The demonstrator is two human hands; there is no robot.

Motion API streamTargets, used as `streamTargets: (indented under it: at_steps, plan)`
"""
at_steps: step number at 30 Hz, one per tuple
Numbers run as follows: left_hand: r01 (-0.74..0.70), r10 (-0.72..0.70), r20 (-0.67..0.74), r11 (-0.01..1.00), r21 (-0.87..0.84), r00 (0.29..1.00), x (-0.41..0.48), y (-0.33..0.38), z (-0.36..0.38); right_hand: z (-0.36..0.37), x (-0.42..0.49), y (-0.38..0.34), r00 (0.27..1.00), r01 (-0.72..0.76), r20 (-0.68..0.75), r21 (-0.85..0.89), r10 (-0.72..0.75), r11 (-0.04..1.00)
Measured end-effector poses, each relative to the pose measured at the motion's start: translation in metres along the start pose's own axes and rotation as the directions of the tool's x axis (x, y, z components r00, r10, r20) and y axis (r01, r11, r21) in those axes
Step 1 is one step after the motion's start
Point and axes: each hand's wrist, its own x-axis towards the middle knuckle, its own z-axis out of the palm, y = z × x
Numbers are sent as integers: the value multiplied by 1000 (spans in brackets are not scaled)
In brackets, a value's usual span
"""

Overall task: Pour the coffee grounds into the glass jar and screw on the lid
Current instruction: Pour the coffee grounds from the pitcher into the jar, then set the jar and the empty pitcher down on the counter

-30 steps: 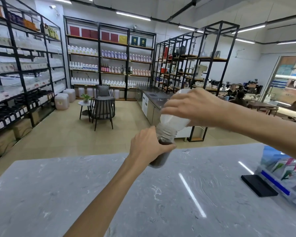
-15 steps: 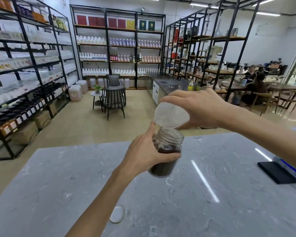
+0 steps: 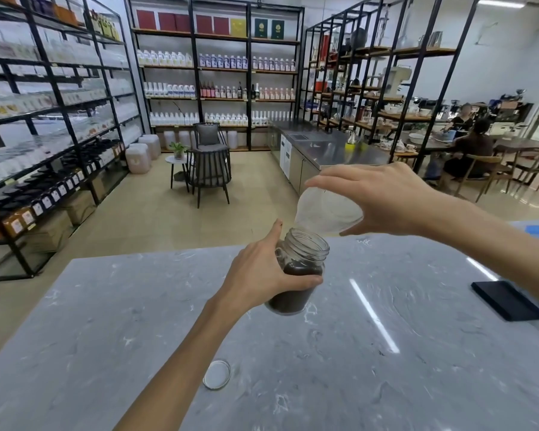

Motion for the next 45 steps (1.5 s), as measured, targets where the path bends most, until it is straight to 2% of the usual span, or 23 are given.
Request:
streamTargets:
  at_steps: [7,11,17,20,23,26,28,30,32,33,35,38,40,42,45]
  plan:
    - [-4,4,7,1000,17,1000,-1,-1,6,0,-6,-11,995,29,-89,-108,-39,994]
    - [-15,15,-7,999,45,1000,-1,-1,9,4,-3,-24,994,95,-37,-184,-104,978]
    - [11,-11,9,997,70,1000,-5,-13,11,2,-14,-17,984,163,-55,-107,-170,981]
    - [26,-27,14,999,33,1000,-6,-18,14,3,-16,-15,988,131,-57,-136,-140,982]
    - [3,-4,25,998,59,1000,-7,-19,18,14,-16,-28,970,224,-43,-205,-238,953]
    - [3,-5,38,999,44,999,-10,-21,23,16,-15,-30,970,208,-78,-215,-229,954]
    - [19,-19,14,1000,-24,1000,-15,-27,25,20,-14,-31,971,200,-98,-178,-220,963]
    - [14,-14,-1,1000,1,1000,-24,-37,30,29,-19,-39,973,207,-80,-90,-214,974]
    - [30,-30,3,1000,4,1000,-36,-53,38,47,-28,-51,992,116,-56,87,-112,989]
    - [54,-53,11,997,-48,999,-43,-64,43,59,-34,-58,999,38,-27,218,-33,975]
    - [113,-108,32,970,-215,994,-62,-89,56,88,-50,-71,989,-146,95,502,114,852]
    - [192,-185,54,915,-355,981,-102,-128,82,140,-81,-106,939,-340,298,749,169,569]
    - [251,-254,47,879,-405,966,-130,-151,103,173,-105,-137,905,-424,388,815,172,395]
    - [304,-319,42,844,-443,947,-158,-171,123,200,-127,-168,860,-510,476,818,184,267]
    - [355,-372,54,819,-451,927,-191,-191,140,226,-154,-208,803,-595,567,778,181,202]
